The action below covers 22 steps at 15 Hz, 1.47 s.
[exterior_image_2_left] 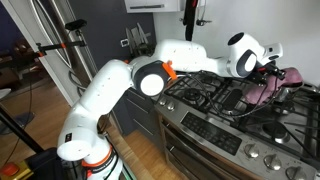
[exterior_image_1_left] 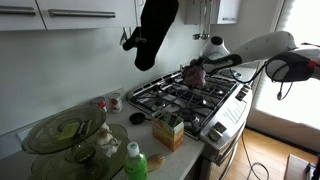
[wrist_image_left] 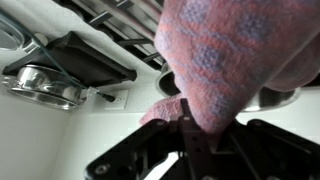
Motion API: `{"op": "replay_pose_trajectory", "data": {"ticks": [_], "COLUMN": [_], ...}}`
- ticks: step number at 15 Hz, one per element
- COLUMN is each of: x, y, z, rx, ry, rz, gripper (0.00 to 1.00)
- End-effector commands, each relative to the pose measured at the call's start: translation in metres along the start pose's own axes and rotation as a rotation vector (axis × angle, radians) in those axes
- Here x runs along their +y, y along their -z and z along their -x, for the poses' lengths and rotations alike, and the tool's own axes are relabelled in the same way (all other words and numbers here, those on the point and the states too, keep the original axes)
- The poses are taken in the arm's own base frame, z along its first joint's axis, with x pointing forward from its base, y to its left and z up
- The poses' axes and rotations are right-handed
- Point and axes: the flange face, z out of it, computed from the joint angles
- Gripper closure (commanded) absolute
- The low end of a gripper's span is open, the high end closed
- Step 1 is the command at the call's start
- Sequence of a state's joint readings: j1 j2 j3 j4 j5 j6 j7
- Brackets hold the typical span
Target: Move the silver pot to the top right side of the stove, pick up the purple cloth and wipe the silver pot, put the purple cloth back on the job of the stove
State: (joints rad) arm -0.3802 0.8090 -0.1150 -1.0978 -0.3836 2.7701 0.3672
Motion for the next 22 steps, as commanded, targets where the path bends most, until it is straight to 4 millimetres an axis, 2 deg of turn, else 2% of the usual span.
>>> {"op": "replay_pose_trajectory", "data": {"ticks": [1,8,12,16,19,22], "x": [0.000,-0.035,-0.041,-0.035,-0.019,-0.001], "y": [0.000,0.014,0.020,0.015,0.005,0.002], "z": [0.001,-0.008,-0.016,-0.012,-0.004,-0.006], "rx": [-0.004,-0.035,-0.038,-0.072,-0.105,-0.102], "ry": [0.045,-0.105,-0.212,-0.193,-0.143,-0.143], "rz": [0.025,-0.148,-0.217,-0.214,-0.142,-0.099], "gripper": [0.96,0.96,0.96,0.96,0.96,0.96]}}
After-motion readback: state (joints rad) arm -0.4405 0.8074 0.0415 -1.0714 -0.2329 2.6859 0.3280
